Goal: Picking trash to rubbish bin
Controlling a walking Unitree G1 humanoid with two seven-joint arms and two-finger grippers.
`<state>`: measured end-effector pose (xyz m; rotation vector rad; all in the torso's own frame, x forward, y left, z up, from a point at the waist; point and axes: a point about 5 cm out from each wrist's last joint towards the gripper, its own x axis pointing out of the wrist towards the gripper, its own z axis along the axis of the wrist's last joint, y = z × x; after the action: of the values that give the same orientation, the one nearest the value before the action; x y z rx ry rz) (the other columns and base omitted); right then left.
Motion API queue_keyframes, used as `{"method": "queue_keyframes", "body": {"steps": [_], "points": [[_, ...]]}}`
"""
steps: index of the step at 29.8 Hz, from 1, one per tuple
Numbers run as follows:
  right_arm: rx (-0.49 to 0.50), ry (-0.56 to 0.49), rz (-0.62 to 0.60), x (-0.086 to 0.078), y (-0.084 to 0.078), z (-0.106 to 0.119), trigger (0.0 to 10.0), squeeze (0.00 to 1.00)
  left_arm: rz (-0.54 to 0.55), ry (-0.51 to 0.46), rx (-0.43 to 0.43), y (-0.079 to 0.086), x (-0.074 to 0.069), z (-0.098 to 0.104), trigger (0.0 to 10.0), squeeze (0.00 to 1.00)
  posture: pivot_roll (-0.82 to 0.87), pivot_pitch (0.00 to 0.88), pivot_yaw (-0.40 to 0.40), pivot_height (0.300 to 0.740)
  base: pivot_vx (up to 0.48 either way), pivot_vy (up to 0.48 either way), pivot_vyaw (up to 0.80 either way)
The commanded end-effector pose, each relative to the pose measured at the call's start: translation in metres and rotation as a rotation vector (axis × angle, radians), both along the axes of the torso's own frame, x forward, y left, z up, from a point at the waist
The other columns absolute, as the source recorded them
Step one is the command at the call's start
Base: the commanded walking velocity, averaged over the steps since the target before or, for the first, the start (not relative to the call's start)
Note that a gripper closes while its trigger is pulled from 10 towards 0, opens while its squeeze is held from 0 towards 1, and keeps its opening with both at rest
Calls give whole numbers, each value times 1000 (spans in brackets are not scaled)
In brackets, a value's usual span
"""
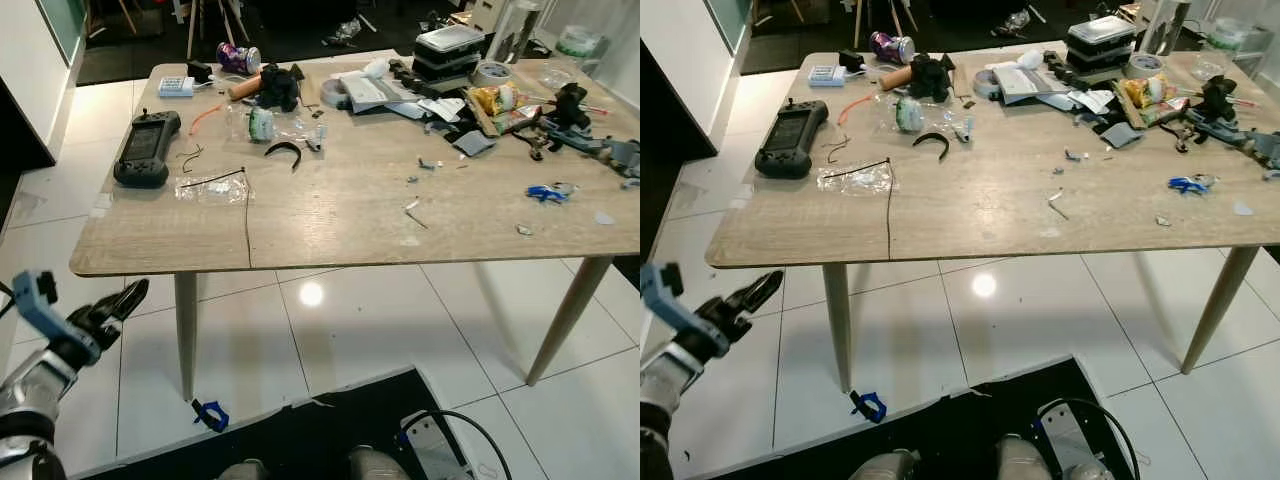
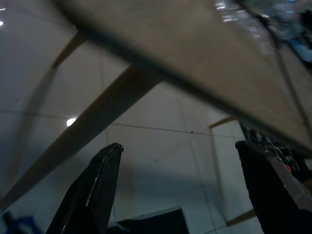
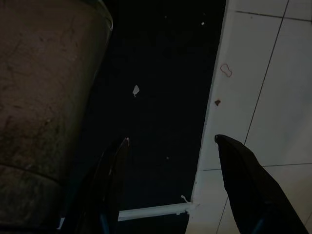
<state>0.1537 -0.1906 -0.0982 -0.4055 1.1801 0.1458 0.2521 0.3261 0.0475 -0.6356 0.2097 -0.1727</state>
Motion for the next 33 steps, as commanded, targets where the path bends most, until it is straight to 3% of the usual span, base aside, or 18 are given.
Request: {"method": "queue_keyframes", "body": {"steps": [1,4,6,7,8,10,15,16,18,20,21,24,27,28,30,31,32,33], "points": [[38,36,9,-9,11,-5,10000,0,46,25,15,14,-10,-1,10000,0,15,106,59,740,0,0,0],[39,37,9,-9,11,-5,10000,0,36,-8,1,16,-11,3,10000,0,15,106,59,740,0,0,0],[38,37,9,-9,11,-5,10000,0,-49,-190,-80,18,-7,28,10000,0,15,106,59,740,0,0,0],[38,37,9,-9,11,-5,10000,0,-49,-190,-80,18,-7,28,10000,0,15,106,59,740,0,0,0],[37,37,9,-9,11,-5,10000,0,-140,-340,-139,18,-6,51,10000,0,15,106,59,740,0,0,0],[34,36,11,-9,11,-5,10000,0,-308,-563,-159,14,-10,87,10000,0,13,104,50,740,0,0,0],[33,35,12,-8,10,-4,10000,0,-436,-674,-120,6,-9,114,10000,0,15,102,50,740,0,0,0],[32,34,13,-8,10,-4,10000,0,-508,-724,-99,-4,-6,128,10000,0,19,99,49,740,0,0,0],[32,33,14,-7,10,-4,10000,0,-557,-759,-89,-12,-4,139,10000,0,19,99,49,740,0,0,0],[32,33,14,-7,10,-4,10000,0,-557,-759,-89,-12,-4,139,10000,0,19,99,49,740,0,0,0],[33,32,14,-7,10,-4,10000,0,-571,-764,-73,-26,6,144,10000,0,17,97,51,740,0,0,0],[33,32,14,-7,10,-4,10000,0,-571,-764,-73,-26,6,144,10000,0,17,97,51,740,0,0,0],[32,29,15,-6,10,-3,10000,0,-496,-564,50,-95,52,111,10000,0,11,96,52,740,0,0,0],[32,29,15,-6,10,-3,10000,0,-496,-564,50,-95,52,111,10000,0,11,96,52,740,0,0,0],[28,29,14,-6,9,-3,10000,0,-480,-507,45,-134,62,100,10000,0,3,96,48,740,0,-386,0],[28,29,14,-6,9,-3,10000,0,-480,-507,45,-134,62,100,10000,0,3,96,48,740,0,-472,0],[25,29,15,-6,9,-3,10000,0,-494,-506,25,-155,63,98,10000,0,3,96,48,740,0,-480,0],[24,29,15,-6,9,-3,10000,0,-497,-505,9,-163,63,98,10000,0,3,96,48,740,0,-472,0]]}}
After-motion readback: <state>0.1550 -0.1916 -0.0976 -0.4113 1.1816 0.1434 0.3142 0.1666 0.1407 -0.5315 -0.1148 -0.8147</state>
